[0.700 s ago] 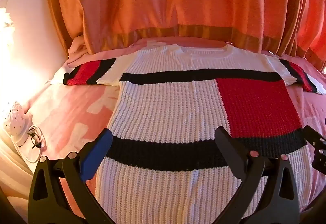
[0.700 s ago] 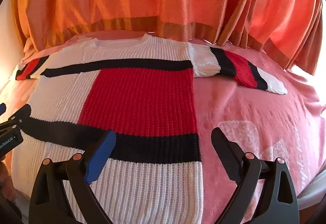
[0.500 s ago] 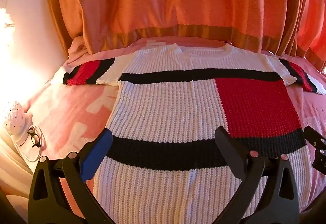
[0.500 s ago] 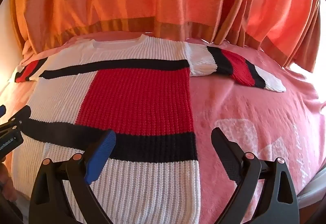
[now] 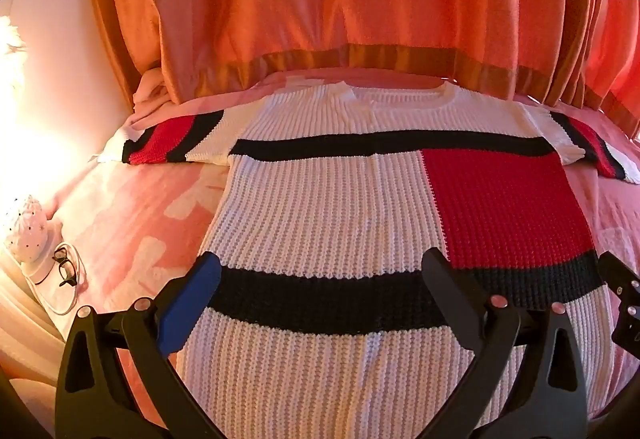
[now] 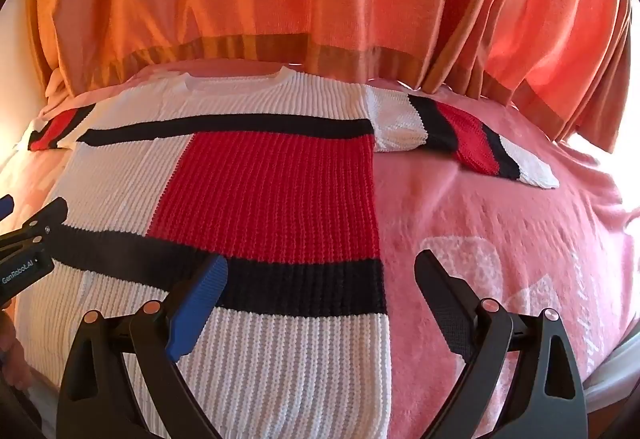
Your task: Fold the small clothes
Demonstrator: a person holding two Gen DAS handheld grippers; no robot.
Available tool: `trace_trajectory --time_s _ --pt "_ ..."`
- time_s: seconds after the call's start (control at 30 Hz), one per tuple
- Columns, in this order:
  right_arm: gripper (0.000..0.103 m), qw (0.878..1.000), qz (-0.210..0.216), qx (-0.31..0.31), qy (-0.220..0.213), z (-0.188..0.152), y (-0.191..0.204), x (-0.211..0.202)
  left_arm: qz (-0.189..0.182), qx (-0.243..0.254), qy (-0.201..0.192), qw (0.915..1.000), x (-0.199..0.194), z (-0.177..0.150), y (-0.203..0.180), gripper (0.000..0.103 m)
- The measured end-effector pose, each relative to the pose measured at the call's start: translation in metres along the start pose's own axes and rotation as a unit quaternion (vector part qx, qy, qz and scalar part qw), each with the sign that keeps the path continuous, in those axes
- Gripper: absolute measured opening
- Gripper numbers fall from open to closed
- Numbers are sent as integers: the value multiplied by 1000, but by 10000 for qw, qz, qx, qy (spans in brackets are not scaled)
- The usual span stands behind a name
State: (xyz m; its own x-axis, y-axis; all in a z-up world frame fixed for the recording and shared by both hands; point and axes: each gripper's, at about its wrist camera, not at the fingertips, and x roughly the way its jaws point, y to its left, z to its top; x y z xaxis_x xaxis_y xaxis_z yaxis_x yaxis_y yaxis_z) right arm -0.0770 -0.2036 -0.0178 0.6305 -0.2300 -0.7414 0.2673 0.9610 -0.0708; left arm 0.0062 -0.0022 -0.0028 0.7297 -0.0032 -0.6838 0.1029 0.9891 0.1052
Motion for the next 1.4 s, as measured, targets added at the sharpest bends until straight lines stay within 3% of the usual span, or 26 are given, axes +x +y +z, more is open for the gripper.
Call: trace_trajectory --time_s 1.4 --pt "93 10000 73 -37 42 -6 5 5 31 28 35 10000 2 -10 -5 98"
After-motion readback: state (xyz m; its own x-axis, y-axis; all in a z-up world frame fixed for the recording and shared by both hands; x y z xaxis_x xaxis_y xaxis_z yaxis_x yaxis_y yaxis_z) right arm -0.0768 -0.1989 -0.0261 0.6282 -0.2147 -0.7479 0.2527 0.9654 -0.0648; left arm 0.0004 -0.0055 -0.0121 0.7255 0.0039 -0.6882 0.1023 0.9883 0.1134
